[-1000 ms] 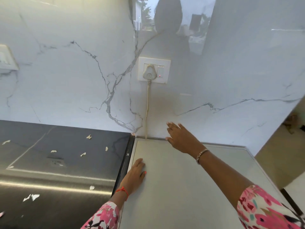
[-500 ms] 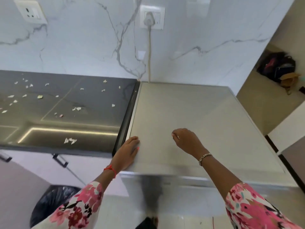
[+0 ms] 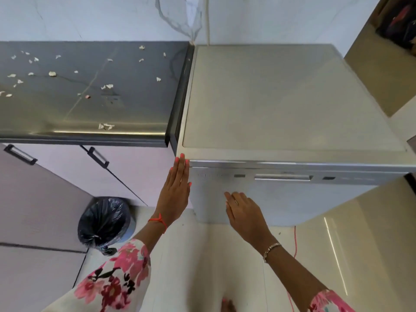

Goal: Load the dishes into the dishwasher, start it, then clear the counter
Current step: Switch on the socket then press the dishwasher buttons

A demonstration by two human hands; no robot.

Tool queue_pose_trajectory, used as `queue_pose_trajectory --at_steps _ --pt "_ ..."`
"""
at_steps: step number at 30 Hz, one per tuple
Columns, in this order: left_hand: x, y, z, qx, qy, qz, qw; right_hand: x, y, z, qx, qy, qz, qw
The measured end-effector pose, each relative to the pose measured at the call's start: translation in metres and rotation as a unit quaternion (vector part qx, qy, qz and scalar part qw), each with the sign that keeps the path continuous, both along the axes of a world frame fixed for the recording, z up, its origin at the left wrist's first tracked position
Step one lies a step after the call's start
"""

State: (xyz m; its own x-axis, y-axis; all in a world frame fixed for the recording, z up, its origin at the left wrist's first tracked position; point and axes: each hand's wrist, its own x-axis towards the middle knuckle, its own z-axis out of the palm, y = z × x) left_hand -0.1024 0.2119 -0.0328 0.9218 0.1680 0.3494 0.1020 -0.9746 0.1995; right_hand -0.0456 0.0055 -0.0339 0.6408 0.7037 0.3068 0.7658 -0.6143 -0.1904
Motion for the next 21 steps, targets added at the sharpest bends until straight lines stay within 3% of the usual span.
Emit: queue_pose_trajectory --at_steps 5,11,16,21 --pt "0.008 0.010 -0.064 0.073 -0.065 -0.001 0.995 0.001 0.027 -0.046 -0.015 -0.040 -0.034 0.999" --pt "0.042 0.030 -0.105 0.137 -0.188 -0.004 0.972 0.015 0.067 -0.091 0.008 -0.156 -0.034 0.987" --pt "0.072 0.036 -0.125 0.144 -0.292 -0.003 0.946 0.030 0.089 -0.120 0.041 -0.222 -0.075 0.971" --pt "0.092 0.034 -0.135 0.136 -0.370 -0.025 0.919 0.047 0.093 -0.126 0.080 -0.294 -0.046 0.951"
